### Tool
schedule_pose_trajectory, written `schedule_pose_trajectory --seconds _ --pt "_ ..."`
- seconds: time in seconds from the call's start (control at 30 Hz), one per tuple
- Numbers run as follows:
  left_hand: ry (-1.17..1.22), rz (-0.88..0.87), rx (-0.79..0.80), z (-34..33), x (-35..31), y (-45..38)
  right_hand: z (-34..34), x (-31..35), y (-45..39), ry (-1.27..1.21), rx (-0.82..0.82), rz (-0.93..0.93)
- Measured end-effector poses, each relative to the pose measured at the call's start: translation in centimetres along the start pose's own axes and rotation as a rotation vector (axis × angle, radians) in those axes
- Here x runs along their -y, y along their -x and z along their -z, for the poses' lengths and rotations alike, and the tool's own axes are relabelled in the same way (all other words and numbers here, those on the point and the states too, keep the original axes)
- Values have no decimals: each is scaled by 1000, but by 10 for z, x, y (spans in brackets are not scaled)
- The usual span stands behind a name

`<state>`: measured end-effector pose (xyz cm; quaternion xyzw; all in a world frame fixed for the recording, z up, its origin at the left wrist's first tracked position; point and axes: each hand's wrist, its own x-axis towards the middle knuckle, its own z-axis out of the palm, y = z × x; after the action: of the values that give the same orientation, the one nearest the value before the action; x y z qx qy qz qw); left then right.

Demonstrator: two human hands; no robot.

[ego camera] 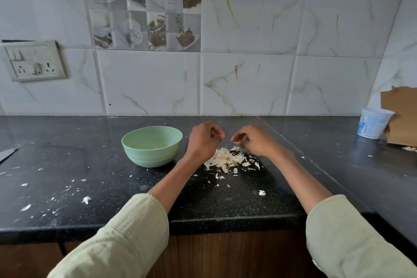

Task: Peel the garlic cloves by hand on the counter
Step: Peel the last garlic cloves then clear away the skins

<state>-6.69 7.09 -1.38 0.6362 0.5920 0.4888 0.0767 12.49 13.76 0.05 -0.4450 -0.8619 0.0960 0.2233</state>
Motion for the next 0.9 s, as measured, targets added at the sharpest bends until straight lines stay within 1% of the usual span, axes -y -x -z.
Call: schedule_pose_trajectory --seconds 0.03,0.1,0.23,0.3,0.4,0.5,0.6,0.9 --pt "-15 -9 14 0 1 0 -2 1 1 -5 37 -4" --pt "-38 -15 40 0 1 0 -4 3 2 5 55 0" --pt "-52 -14 46 0 -2 0 -6 4 2 33 20 20" --pt "-51 -11 45 0 -3 1 -5 5 2 8 -3 24" --pt "-41 -12 37 0 -2 1 3 10 3 -124 -57 30" --pt "17 -11 49 1 -2 1 13 16 6 -337 -86 32" --pt "106 -17 47 1 -2 0 19 20 9 -529 -69 31" --pt "370 -5 37 6 -3 -2 25 20 8 -851 -23 77"
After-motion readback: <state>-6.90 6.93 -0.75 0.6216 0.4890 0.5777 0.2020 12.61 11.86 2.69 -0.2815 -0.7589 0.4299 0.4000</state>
